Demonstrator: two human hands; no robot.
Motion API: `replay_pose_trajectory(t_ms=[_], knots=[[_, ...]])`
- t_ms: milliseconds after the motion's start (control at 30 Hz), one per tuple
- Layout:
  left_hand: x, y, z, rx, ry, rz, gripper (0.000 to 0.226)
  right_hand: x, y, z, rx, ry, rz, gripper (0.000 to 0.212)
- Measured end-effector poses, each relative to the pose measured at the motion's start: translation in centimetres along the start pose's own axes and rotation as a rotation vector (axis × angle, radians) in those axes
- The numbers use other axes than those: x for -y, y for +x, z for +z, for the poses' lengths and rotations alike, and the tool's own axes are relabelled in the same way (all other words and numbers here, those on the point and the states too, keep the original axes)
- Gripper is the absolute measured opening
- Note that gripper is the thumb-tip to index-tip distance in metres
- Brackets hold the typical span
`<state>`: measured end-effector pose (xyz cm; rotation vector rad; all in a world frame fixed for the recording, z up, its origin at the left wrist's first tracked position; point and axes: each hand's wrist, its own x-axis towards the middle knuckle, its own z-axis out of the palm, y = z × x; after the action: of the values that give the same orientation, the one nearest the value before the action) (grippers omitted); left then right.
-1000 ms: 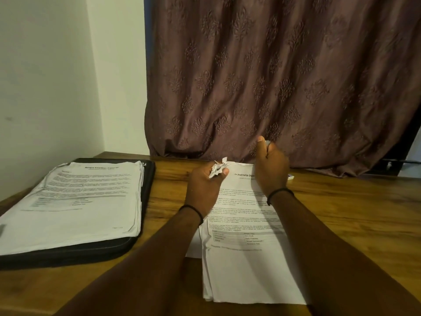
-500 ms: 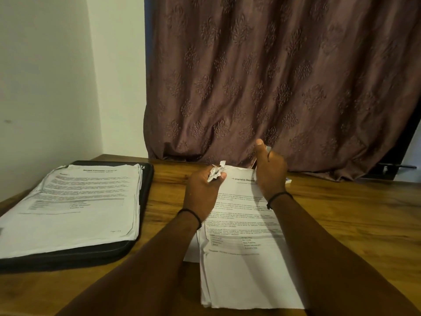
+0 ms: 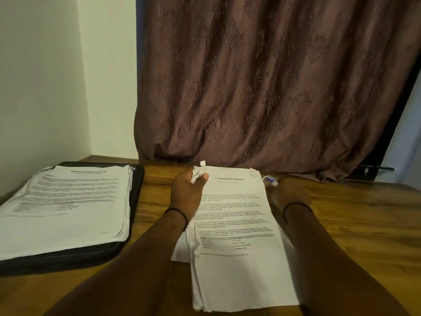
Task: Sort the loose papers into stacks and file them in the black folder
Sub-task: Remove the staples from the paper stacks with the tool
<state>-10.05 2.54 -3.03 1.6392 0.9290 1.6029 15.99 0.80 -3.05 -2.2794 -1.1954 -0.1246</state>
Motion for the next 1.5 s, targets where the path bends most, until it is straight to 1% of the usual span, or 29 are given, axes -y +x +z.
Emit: replay_pose_trajectory(t_ms=[33,100,167,233,300,367,400,433,500,567,633,667,700,733,767,800,833,867,900,933,1000,1033,1100,1167,1233,1300,1433,1500], knots=[[-0.1,0.0,0.0,-0.008,-0.012,-0.008,0.018,-0.5,0.2,-0.3,0.066,-0.023,0.037,0.042],[0.0,0.1,0.0,-0.022,-0.032,-0.028,0.014,-1.2,0.5,-0.5,0.154,-0.093,0.051,0.036],[0.1,0.2,0.0,-0.031,-0.034,-0.051,0.010,-1.3,0.3,-0.3,0.186,-0.143,0.042,0.034],[0.1,0.2,0.0,-0.037,-0.047,-0.066,0.009,-1.0,-0.1,0.3,0.149,-0.163,0.067,0.036],[0.0,0.2,0.0,-0.038,-0.064,-0.076,0.006,-0.5,-0.7,0.4,0.054,-0.206,0.108,0.042],[0.0,0.3,0.0,-0.042,-0.078,-0.089,0.003,0.4,-1.0,-0.1,-0.059,-0.158,0.026,0.042],[0.1,0.4,0.0,-0.049,-0.091,-0.099,0.004,1.0,-1.3,-0.6,-0.111,-0.059,-0.014,0.047],[0.2,0.5,-0.1,-0.060,-0.109,-0.110,0.005,1.6,-1.6,-1.3,-0.144,0.070,-0.020,0.056],[0.3,0.8,-0.3,-0.108,-0.143,-0.135,0.005,3.2,-2.6,-2.8,-0.133,0.344,-0.018,0.071],[0.2,1.1,-0.7,-0.180,-0.164,-0.152,0.001,4.5,-3.8,-3.7,0.020,0.654,-0.119,0.075],[-0.2,1.3,-1.1,-0.266,-0.193,-0.158,0.007,4.9,-5.0,-4.5,0.203,0.904,-0.191,0.080],[-0.4,1.3,-1.3,-0.303,-0.196,-0.159,0.006,4.8,-5.4,-5.0,0.304,0.952,-0.196,0.073],[-0.5,1.2,-1.5,-0.328,-0.195,-0.161,0.006,4.6,-6.0,-5.6,0.396,0.962,-0.203,0.060],[-0.6,1.1,-1.6,-0.335,-0.207,-0.168,0.007,4.5,-6.3,-5.8,0.467,0.924,-0.212,0.044],[-0.6,1.0,-1.7,-0.330,-0.234,-0.171,0.006,4.5,-6.7,-6.0,0.509,0.901,-0.228,0.031],[-0.7,1.0,-1.8,-0.315,-0.251,-0.178,0.003,4.5,-7.2,-6.1,0.510,0.914,-0.216,0.021],[-0.8,1.0,-1.7,-0.310,-0.243,-0.183,0.005,4.4,-7.4,-6.1,0.490,0.948,-0.187,0.013],[-0.8,1.1,-1.7,-0.315,-0.209,-0.189,0.013,4.3,-7.4,-6.0,0.455,0.969,-0.155,0.009],[-0.7,1.3,-1.7,-0.333,-0.143,-0.203,0.021,4.2,-7.0,-5.8,0.391,0.935,-0.124,0.007],[-0.4,1.4,-1.9,-0.360,-0.041,-0.219,0.026,3.8,-6.1,-5.5,0.299,0.829,-0.106,0.005],[0.2,1.4,-2.3,-0.389,0.251,-0.239,0.031,2.6,-4.2,-5.0,0.148,0.604,-0.093,0.010],[0.8,1.4,-2.4,-0.367,0.411,-0.252,0.034,2.0,-3.4,-4.9,0.100,0.504,-0.070,0.015],[1.5,1.0,-2.6,-0.266,0.641,-0.306,0.041,0.8,-2.3,-4.8,0.018,0.305,-0.012,0.023],[1.8,0.6,-2.6,-0.107,0.774,-0.325,0.043,0.1,-2.1,-5.1,-0.058,0.162,0.015,0.030],[1.8,0.2,-2.4,0.040,0.841,-0.282,0.034,-0.5,-2.0,-5.1,-0.094,0.082,0.007,0.032],[1.5,0.0,-2.2,0.133,0.861,-0.249,0.029,-0.8,-2.0,-4.8,-0.084,0.044,-0.012,0.033],[1.3,0.1,-2.3,0.222,0.869,-0.255,0.031,-0.3,-2.6,-3.8,-0.073,0.021,-0.012,0.034],[1.4,0.2,-2.5,0.193,0.812,-0.309,0.034,0.1,-2.9,-3.7,-0.081,0.030,0.006,0.033]])
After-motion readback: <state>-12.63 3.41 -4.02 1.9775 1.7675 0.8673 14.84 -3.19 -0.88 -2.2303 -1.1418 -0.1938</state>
